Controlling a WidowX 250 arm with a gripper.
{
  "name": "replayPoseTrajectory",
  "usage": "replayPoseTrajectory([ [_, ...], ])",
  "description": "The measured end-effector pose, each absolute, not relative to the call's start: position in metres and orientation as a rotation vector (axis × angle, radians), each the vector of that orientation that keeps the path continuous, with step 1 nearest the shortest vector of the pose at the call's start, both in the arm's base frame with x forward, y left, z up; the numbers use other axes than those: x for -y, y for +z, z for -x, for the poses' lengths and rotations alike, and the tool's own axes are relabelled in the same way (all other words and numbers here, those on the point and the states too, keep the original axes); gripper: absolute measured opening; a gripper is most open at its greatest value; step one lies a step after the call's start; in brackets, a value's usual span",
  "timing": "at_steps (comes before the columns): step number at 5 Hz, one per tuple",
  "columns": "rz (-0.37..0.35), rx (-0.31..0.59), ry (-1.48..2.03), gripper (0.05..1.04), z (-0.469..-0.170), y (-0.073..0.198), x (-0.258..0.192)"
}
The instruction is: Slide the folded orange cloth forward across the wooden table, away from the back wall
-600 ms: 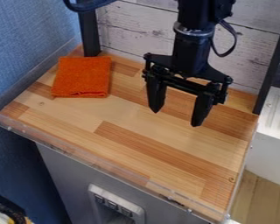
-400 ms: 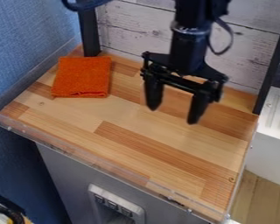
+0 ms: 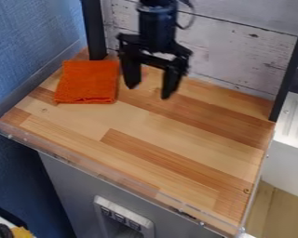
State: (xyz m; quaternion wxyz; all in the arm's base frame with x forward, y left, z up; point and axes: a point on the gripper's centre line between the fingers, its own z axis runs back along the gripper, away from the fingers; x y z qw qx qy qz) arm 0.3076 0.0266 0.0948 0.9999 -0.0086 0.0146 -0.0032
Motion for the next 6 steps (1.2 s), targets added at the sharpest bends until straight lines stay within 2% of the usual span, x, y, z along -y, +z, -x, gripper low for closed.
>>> replayPoseTrajectory([
  [3,0.023,0.031,-0.028,0.999,-0.347,0.098,-0.112],
  [5,0.018,0.025,-0.042,0.999,-0.357,0.101,-0.141],
  [6,0.007,0.024,-0.057,0.969,-0.361,0.105,-0.148],
])
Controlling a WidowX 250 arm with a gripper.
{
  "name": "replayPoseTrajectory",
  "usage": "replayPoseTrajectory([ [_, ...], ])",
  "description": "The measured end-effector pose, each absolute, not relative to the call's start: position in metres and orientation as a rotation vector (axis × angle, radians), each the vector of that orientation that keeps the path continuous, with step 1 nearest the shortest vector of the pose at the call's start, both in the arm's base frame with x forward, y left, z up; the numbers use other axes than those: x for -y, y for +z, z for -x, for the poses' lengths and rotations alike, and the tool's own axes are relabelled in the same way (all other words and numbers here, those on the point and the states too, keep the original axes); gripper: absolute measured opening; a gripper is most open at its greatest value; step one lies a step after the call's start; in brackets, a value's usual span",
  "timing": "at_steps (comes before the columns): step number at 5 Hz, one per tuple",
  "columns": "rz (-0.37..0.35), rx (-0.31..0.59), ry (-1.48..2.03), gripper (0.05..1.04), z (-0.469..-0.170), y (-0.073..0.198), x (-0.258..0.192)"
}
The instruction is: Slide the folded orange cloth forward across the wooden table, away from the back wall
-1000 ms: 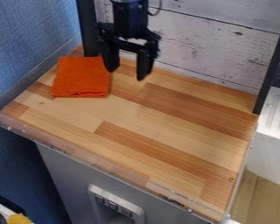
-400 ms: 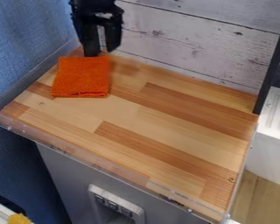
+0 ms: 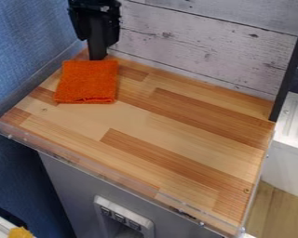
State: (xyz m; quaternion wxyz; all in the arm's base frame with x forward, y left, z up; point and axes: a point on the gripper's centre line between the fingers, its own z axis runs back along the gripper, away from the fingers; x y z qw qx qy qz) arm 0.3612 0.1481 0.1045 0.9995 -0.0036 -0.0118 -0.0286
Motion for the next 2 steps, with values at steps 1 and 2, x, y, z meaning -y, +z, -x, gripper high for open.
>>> replayPoseTrajectory([
  [1,-0.005,0.003,-0.047,0.697,-0.3581,0.0987,-0.1566],
  [2,-0.02,0.001,-0.037,0.393,-0.3589,0.0957,-0.1595],
])
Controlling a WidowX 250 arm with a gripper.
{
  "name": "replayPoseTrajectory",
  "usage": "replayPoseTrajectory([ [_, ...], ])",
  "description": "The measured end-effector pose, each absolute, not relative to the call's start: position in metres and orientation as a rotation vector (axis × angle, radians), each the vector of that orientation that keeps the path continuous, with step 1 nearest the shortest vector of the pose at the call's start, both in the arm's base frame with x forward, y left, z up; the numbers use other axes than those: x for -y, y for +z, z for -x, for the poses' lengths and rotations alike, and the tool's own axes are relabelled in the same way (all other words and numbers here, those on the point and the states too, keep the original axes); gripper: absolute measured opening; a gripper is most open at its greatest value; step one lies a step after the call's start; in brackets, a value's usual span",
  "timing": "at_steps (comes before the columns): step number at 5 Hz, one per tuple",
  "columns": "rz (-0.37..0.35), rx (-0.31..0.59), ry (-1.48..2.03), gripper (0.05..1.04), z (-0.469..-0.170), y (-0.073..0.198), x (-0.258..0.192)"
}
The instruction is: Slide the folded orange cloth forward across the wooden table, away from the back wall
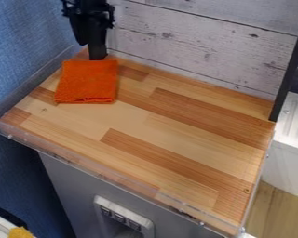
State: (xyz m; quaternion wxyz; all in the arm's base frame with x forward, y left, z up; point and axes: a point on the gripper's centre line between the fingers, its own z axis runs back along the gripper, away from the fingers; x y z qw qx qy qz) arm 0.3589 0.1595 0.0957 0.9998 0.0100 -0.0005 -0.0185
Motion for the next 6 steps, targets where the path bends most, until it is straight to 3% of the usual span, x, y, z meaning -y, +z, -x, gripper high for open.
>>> replayPoseTrajectory([
  [1,-0.023,-0.017,-0.028,0.17,-0.359,0.08,-0.162],
  [2,-0.023,-0.015,-0.033,0.069,-0.361,0.065,-0.163],
  [6,0.003,0.006,-0.008,0.059,-0.368,0.02,-0.164],
])
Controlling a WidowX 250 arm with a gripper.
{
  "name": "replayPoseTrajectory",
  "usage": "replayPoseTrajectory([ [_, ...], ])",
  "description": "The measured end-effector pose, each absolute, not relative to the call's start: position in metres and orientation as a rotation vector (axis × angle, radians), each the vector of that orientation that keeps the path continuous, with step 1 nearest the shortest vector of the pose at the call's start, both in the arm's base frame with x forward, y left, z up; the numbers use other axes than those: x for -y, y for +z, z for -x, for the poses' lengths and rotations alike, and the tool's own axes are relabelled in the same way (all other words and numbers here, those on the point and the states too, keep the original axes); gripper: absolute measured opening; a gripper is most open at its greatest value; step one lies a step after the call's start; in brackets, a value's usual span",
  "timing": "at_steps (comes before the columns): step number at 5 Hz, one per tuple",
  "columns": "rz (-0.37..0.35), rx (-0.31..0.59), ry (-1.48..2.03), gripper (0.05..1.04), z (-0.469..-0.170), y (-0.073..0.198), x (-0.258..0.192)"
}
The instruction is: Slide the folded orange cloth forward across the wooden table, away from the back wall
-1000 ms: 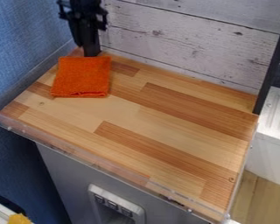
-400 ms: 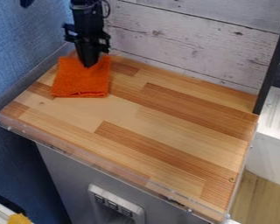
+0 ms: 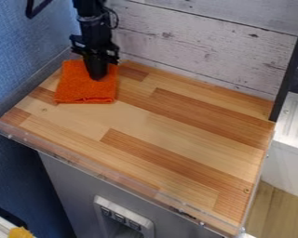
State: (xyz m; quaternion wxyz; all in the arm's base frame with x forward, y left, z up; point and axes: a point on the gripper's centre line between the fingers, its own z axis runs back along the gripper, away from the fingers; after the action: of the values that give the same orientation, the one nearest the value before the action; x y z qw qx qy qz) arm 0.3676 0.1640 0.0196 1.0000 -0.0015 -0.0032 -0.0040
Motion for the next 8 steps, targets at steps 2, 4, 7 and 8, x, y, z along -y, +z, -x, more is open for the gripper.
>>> replayPoseTrajectory([
  [2,-0.006,0.024,-0.001,0.059,-0.366,0.011,-0.162],
  [4,-0.023,0.016,0.001,0.059,-0.368,0.009,-0.148],
  [7,-0.002,0.007,0.017,0.059,-0.345,0.007,-0.119],
  [8,0.005,0.002,0.014,0.073,-0.338,0.007,-0.111],
])
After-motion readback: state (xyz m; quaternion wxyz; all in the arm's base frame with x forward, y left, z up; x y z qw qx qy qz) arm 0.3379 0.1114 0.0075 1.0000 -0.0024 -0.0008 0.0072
